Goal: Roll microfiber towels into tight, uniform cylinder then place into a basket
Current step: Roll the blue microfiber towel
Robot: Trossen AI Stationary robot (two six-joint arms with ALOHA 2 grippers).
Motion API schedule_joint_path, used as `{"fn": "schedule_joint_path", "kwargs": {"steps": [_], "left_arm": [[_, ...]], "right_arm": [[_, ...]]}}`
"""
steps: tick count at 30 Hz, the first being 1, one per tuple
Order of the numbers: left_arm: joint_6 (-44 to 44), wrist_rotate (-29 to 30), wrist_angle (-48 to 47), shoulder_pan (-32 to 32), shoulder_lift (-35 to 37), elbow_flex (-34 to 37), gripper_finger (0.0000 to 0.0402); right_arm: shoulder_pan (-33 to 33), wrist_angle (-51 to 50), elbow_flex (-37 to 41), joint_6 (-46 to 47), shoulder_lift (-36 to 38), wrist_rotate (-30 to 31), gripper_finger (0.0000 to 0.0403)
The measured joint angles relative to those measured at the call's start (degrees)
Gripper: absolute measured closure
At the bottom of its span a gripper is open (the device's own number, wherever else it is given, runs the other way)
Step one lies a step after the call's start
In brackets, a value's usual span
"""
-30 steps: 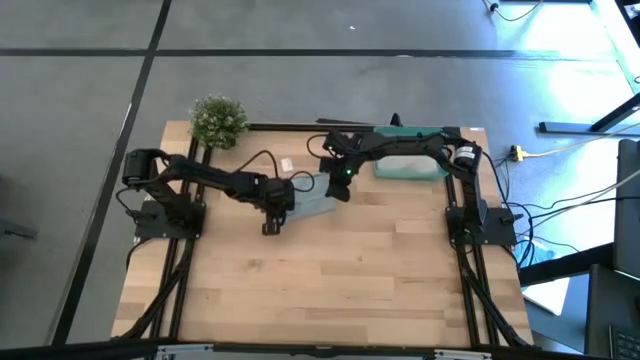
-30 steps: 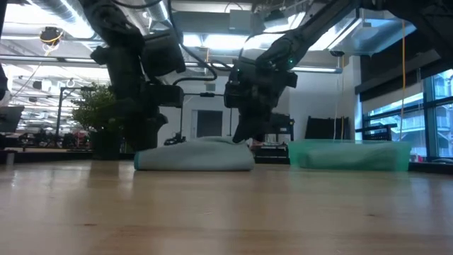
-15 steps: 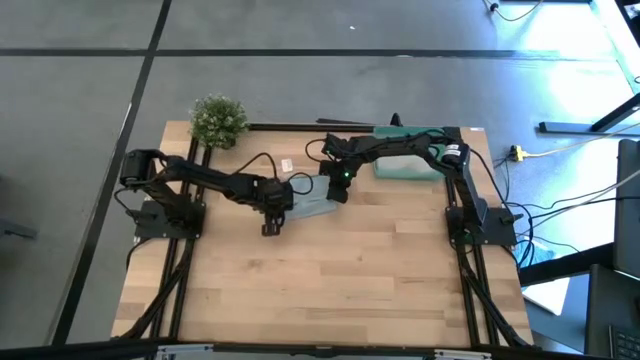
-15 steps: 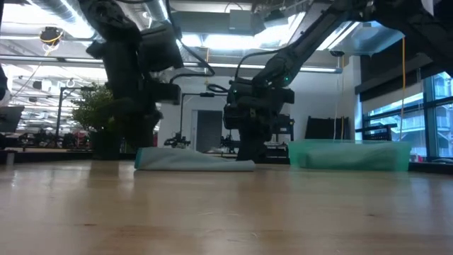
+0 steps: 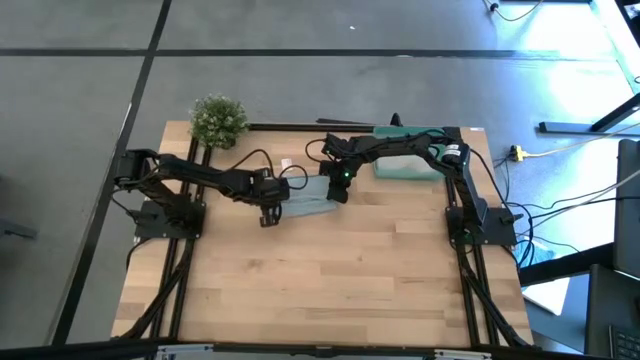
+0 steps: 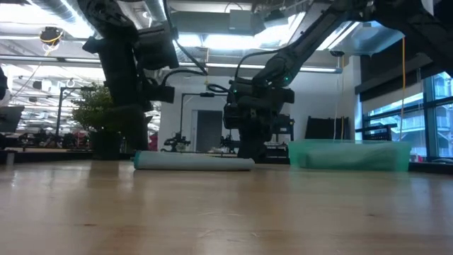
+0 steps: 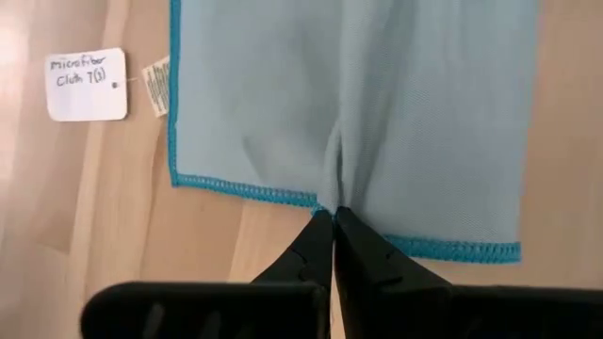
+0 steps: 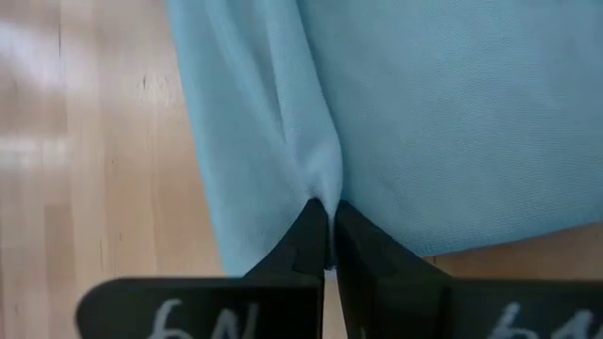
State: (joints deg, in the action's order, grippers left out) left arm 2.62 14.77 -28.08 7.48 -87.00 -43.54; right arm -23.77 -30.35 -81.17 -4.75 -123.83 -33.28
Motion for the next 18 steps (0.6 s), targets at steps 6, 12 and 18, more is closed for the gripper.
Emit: {"fn": "schedule_joint_path", "kwargs": {"steps": [6,12,18], "left_arm": [[0.0,-0.4,0.6,0.0,0.1,0.1,0.0387],[-0.1,0.8,0.6,0.0,0.1,0.1,0.035],[-0.6,0.8,0.6,0.0,0.2,0.1,0.0322]], "right_arm": [[0.0,0.0,-0.4,-1.5,-0.2,-0.9,0.0374],[0.0,0.1,-0.8,-1.5,-0.3,-0.8,0.0312],[0.1,0.5,-0.9,-1.6,-0.3,-0.9,0.026]]}}
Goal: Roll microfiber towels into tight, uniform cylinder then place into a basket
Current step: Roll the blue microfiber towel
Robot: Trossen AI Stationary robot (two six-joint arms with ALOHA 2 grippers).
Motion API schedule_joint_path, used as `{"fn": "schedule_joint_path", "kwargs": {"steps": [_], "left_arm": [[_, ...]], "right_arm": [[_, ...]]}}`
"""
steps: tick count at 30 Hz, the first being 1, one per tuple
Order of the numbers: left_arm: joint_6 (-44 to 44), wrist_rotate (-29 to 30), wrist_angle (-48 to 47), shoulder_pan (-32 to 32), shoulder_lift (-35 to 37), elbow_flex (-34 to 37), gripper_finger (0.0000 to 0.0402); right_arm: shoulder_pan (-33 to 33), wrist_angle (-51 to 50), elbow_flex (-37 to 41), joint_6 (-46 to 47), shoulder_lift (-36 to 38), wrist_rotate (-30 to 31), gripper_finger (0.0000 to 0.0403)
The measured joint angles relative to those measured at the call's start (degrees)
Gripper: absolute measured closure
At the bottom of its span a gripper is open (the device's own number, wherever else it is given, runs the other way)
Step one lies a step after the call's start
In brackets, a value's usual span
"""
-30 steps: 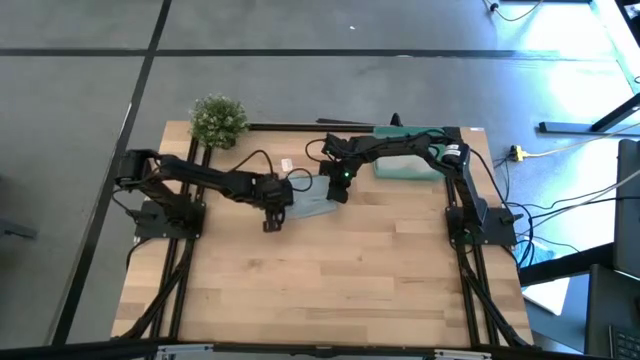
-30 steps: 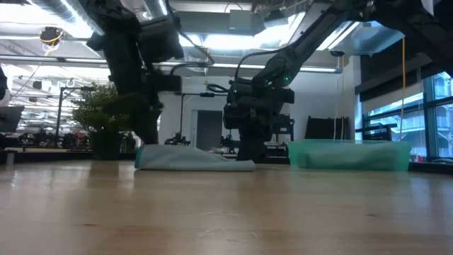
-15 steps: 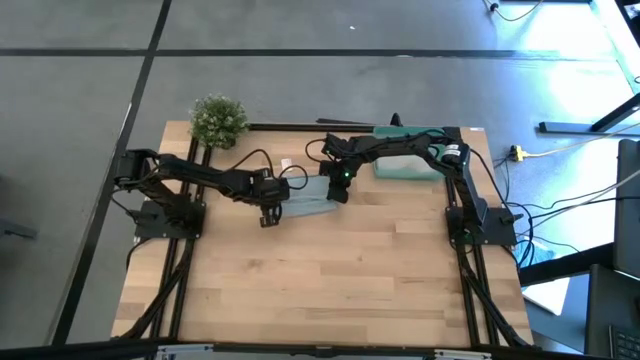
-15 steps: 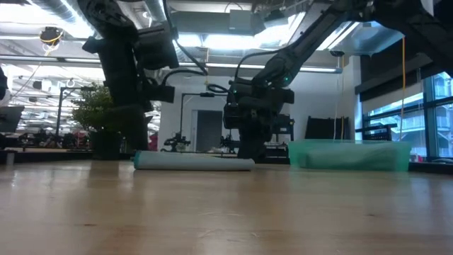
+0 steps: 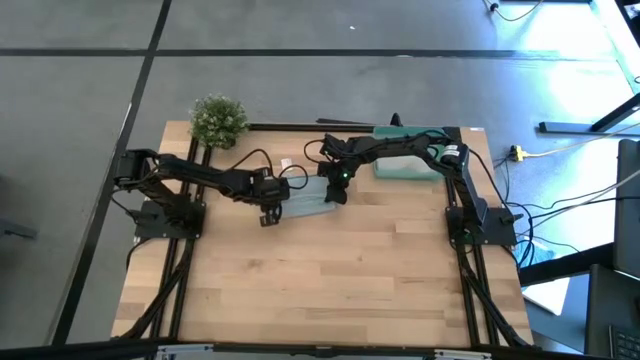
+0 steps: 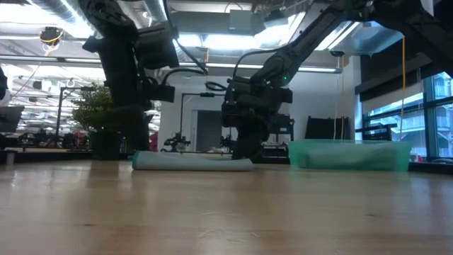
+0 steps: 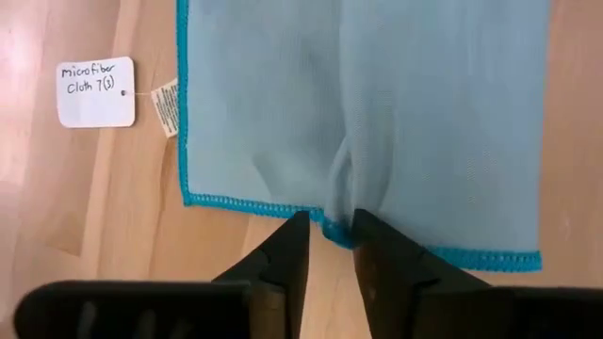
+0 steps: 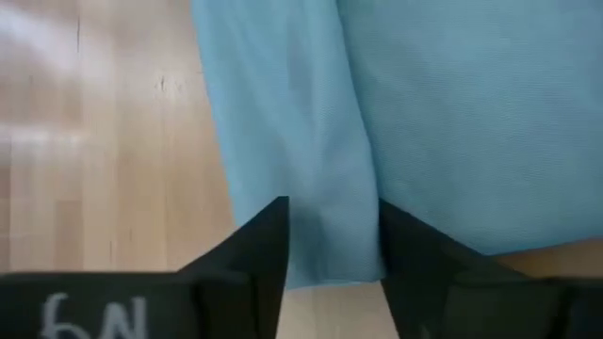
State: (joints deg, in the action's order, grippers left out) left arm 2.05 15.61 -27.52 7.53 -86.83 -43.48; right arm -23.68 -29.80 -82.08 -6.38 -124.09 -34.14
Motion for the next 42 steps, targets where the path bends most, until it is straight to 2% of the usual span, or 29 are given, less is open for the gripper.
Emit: {"fn": "schedule_joint_path", "kwargs": {"steps": [4,11,14,18,29,34,42], "left_arm": [[-0.7,0.1,-3.7,0.0,0.0,-2.3,0.032],[-0.8,0.3,-11.7,0.0,0.4,-9.6,0.0319],[-0.7,-2.5,-9.8,0.0,0.4,-11.0,0.0319],[-0.7,-7.6,-3.4,-0.1,0.4,-8.2,0.0319],[3.5,-7.8,9.2,-0.1,0.4,1.6,0.0319],[5.1,-6.4,9.6,-0.1,0.6,2.1,0.0319],[6.6,-5.6,9.1,0.0,4.9,1.9,0.0319]], "right_arm": [[0.0,0.0,0.0,1.8,0.1,-0.1,0.0238],[-0.1,0.0,0.0,3.0,0.1,-0.2,0.0234],[-0.2,0.3,0.0,3.1,0.1,-0.2,0.0234],[-0.9,-0.1,-0.8,2.8,0.0,-0.7,0.0233],[-2.4,-7.3,-5.9,0.9,0.3,0.6,0.0233],[-2.3,-10.7,-6.9,-6.1,2.9,0.6,0.0233],[1.3,-16.5,-5.9,-23.3,9.0,1.5,0.0233]]}}
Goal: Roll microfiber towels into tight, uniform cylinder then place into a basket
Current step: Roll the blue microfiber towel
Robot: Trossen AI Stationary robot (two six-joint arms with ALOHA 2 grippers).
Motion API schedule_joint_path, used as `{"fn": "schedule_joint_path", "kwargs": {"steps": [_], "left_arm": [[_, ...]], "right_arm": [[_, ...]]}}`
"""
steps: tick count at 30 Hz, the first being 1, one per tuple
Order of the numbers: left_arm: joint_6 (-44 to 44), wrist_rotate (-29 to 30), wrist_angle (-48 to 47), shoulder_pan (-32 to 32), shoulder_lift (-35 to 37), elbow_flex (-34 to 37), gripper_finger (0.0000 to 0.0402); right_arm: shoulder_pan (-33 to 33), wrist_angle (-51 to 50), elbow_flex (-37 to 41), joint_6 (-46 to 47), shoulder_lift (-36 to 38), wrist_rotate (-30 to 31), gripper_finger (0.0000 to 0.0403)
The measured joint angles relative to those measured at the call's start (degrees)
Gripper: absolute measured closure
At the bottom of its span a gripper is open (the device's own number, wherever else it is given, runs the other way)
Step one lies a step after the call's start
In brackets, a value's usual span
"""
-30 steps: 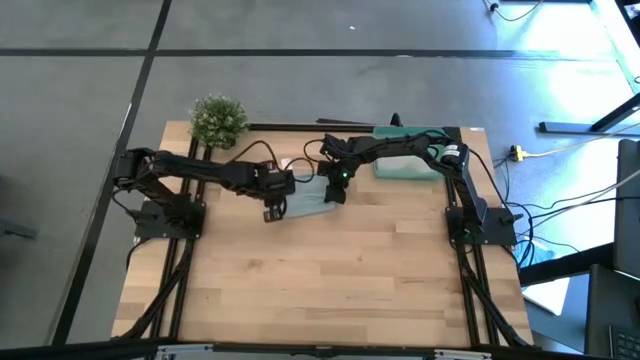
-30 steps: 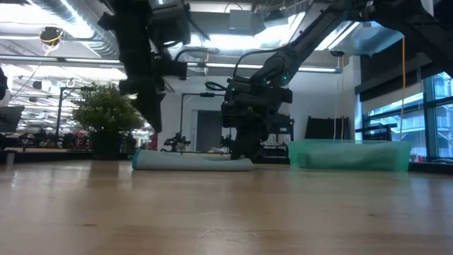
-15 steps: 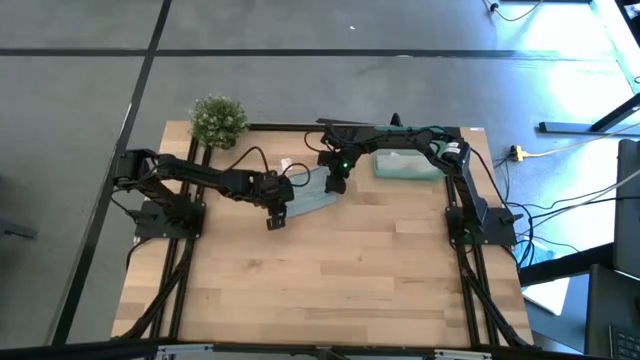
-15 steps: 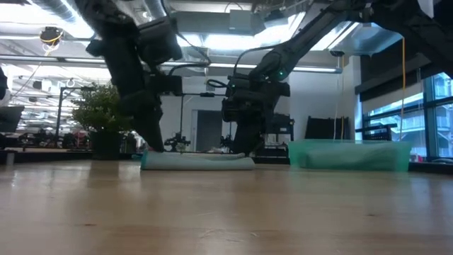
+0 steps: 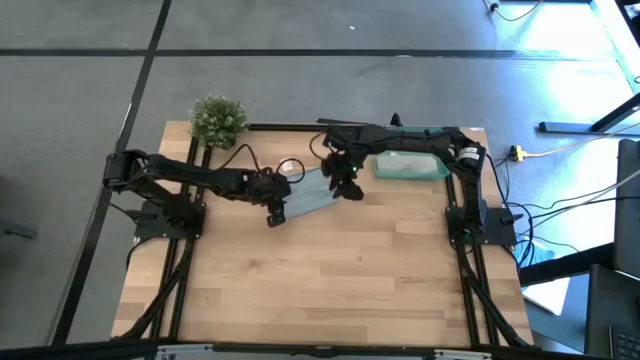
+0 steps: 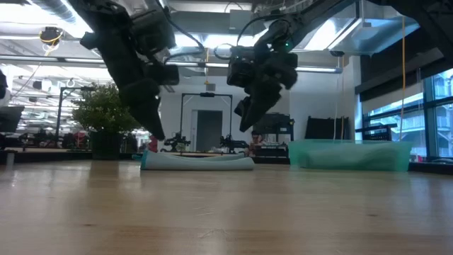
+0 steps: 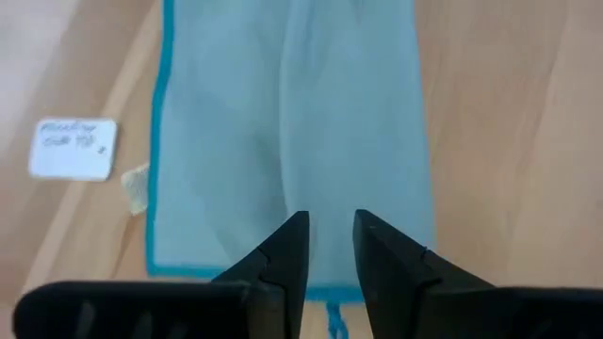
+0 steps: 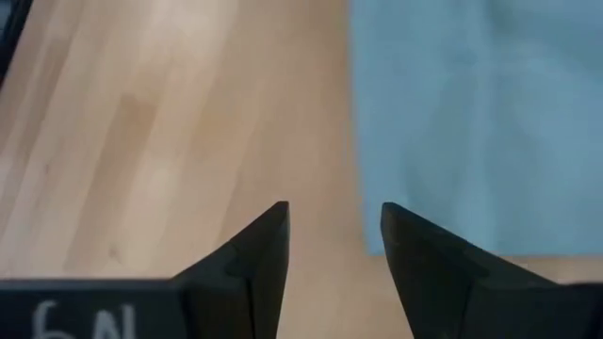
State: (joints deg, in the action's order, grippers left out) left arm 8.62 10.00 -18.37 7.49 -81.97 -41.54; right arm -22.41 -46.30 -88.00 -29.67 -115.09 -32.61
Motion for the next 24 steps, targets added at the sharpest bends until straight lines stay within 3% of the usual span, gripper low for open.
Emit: {"fn": "schedule_joint_path", "kwargs": {"steps": [4,6,13,20,24], "left_arm": [[0.5,0.0,-0.6,0.0,3.7,0.0,0.0319],[1.4,0.1,-0.9,0.0,5.6,0.0,0.0319],[3.0,0.6,-1.2,0.0,11.5,0.0,0.0319],[3.3,1.3,-1.7,0.0,14.5,0.0,0.0319],[3.3,1.4,-1.6,0.0,14.6,0.0,0.0319]], "right_arm": [[2.6,1.2,3.3,-6.8,-0.1,0.4,0.0233],[4.1,5.5,5.5,-8.5,-0.1,4.0,0.0233],[6.7,17.5,10.1,-9.6,-0.2,10.6,0.0233],[6.9,19.8,11.7,-9.6,-0.1,17.9,0.0233],[6.9,22.7,14.7,-9.8,-0.1,18.5,0.0233]]}}
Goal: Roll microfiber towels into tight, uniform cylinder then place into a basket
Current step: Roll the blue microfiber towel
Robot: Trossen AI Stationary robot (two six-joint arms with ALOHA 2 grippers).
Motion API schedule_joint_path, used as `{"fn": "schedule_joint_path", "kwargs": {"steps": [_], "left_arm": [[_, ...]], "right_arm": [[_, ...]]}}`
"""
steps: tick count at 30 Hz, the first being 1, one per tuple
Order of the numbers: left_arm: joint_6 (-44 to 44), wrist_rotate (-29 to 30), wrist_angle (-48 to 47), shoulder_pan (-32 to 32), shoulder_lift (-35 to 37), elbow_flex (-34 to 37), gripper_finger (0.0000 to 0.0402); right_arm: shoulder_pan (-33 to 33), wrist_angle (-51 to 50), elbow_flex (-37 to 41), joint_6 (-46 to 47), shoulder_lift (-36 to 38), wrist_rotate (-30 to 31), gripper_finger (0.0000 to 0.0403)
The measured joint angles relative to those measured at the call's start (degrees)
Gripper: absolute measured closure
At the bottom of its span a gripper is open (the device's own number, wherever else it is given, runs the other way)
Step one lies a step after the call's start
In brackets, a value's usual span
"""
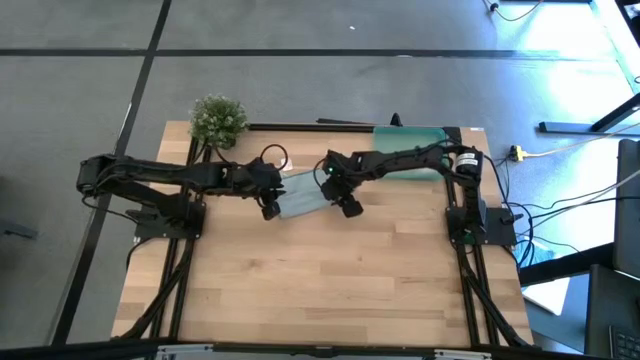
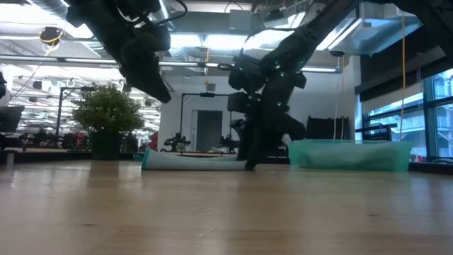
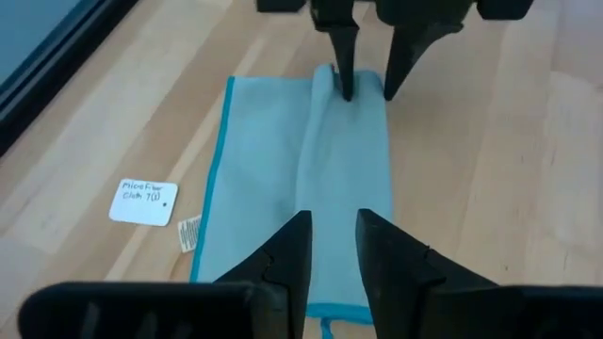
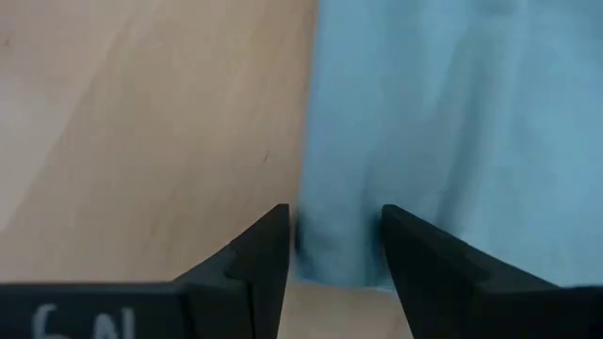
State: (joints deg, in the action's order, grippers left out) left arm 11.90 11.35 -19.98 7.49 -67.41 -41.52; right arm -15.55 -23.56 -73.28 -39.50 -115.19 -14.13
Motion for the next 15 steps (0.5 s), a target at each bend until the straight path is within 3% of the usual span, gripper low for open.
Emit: {"fn": "schedule_joint_path", "kwargs": {"steps": [10,15], "left_arm": [[0.0,0.0,0.1,0.0,0.0,0.0,0.0319],[0.2,0.0,0.1,0.0,0.0,0.0,0.0319]], "right_arm": [[0.2,8.5,6.3,0.5,0.4,1.9,0.0237],[0.2,8.8,6.6,3.2,0.3,3.0,0.0301]]}}
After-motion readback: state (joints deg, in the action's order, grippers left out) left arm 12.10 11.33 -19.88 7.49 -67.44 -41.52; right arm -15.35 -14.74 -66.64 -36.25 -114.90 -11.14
